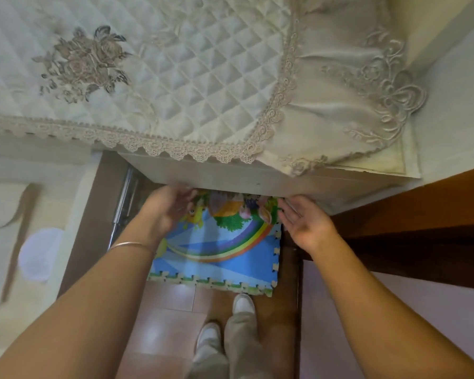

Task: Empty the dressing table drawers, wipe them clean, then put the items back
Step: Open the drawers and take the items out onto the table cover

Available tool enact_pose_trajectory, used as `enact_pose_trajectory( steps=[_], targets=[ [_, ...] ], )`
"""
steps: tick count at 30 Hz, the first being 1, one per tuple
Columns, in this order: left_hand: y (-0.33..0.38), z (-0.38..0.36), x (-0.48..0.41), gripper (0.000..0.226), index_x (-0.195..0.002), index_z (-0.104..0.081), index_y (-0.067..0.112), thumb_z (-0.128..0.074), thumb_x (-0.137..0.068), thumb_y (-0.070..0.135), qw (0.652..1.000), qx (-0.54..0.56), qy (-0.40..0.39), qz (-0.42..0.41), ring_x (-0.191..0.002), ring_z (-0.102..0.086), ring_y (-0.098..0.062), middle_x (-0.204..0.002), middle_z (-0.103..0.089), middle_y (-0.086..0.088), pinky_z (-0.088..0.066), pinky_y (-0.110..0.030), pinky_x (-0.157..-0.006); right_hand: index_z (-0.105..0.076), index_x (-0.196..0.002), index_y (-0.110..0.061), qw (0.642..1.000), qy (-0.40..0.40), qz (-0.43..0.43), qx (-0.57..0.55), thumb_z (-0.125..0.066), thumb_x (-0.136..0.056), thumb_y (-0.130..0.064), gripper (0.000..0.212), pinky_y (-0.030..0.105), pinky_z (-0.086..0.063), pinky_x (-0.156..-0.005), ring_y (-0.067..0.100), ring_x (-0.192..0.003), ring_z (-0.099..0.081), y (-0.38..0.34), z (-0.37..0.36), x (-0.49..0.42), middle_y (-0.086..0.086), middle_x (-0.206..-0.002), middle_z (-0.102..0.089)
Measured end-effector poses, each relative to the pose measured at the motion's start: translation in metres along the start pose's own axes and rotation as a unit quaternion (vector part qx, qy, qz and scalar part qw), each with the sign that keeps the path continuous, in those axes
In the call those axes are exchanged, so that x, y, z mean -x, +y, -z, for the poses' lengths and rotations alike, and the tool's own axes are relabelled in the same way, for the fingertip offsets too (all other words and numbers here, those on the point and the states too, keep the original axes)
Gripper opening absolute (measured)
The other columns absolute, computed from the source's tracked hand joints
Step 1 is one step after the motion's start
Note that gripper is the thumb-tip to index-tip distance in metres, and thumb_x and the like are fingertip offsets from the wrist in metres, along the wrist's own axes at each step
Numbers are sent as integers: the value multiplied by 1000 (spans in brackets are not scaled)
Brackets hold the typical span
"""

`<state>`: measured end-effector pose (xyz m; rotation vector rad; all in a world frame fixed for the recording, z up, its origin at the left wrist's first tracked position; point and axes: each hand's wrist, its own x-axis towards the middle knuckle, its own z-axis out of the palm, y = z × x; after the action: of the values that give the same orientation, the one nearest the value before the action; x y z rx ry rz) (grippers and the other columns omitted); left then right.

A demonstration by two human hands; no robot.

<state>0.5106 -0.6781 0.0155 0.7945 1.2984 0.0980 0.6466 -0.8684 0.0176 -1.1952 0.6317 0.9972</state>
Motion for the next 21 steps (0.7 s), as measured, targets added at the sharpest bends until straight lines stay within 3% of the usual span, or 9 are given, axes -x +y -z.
enact_pose_trajectory(
  steps=[5, 7, 11, 14, 17, 19, 21],
  targets=[
    [-12, 5, 19, 28, -74, -48, 13, -33, -94, 1, 1000, -12, -19, 9, -75, -52, -7, -70, -61, 1, -37, -18, -66, -54, -94, -13, 1000, -2, 16, 20, -45, -93, -4, 13, 28, -38, -91, 20, -107, -55, 15, 11, 14, 6, -103, -59],
    [-23, 13, 31, 26, -75, -48, 14, -35, -93, 2, 999, -24, -19, 15, -75, -52, -8, -79, -55, -1, -37, -19, -67, -54, -102, -13, 1000, 5, 12, 27, -46, -93, -4, 15, 32, -38, -95, 23, -115, -53, 29, 22, 24, 2, -103, -60],
    [-49, 38, 61, 21, -78, -51, 12, -40, -93, 3, 998, -46, -16, 35, -75, -55, -11, -82, -56, -2, -40, -21, -64, -56, -88, -15, 999, 18, -19, 42, -46, -93, -9, 13, 37, -36, -99, 29, -123, -48, 59, 45, 57, 7, -123, -56],
    [-58, 55, 92, 9, -88, -58, 8, -49, -89, 7, 990, -141, 19, -10, -71, -57, -17, -82, -61, -7, -42, -24, -58, -56, -95, -15, 977, 30, 2, 212, -48, -94, -18, 9, 35, -41, -94, 25, -106, -57, 72, 54, 92, 13, -121, -59],
    [-57, 68, 130, 14, -73, -60, 10, -55, -81, 20, 927, -306, 85, -200, -76, -60, -24, -81, -67, -10, -43, -32, -65, -61, -84, -17, 892, 31, 191, 409, -59, -89, -17, 5, 19, -47, -70, 13, -81, -61, 73, 54, 134, 10, -93, -68],
    [-47, 70, 158, 14, -75, -61, 10, -55, -84, 19, 835, -380, 98, -386, -72, -58, -20, -75, -66, -6, -43, -32, -66, -63, -85, -15, 797, 39, 362, 482, -63, -86, -14, 2, 9, -43, -64, 4, -74, -58, 63, 48, 160, -2, -80, -65],
    [-32, 70, 168, 20, -90, -64, 8, -48, -87, 20, 717, -443, 76, -533, -82, -56, -18, -88, -66, -5, -44, -30, -72, -65, -101, -12, 668, 76, 486, 559, -60, -88, -19, 16, 10, -42, -74, 9, -89, -57, 47, 38, 172, 0, -94, -64]
  ],
)
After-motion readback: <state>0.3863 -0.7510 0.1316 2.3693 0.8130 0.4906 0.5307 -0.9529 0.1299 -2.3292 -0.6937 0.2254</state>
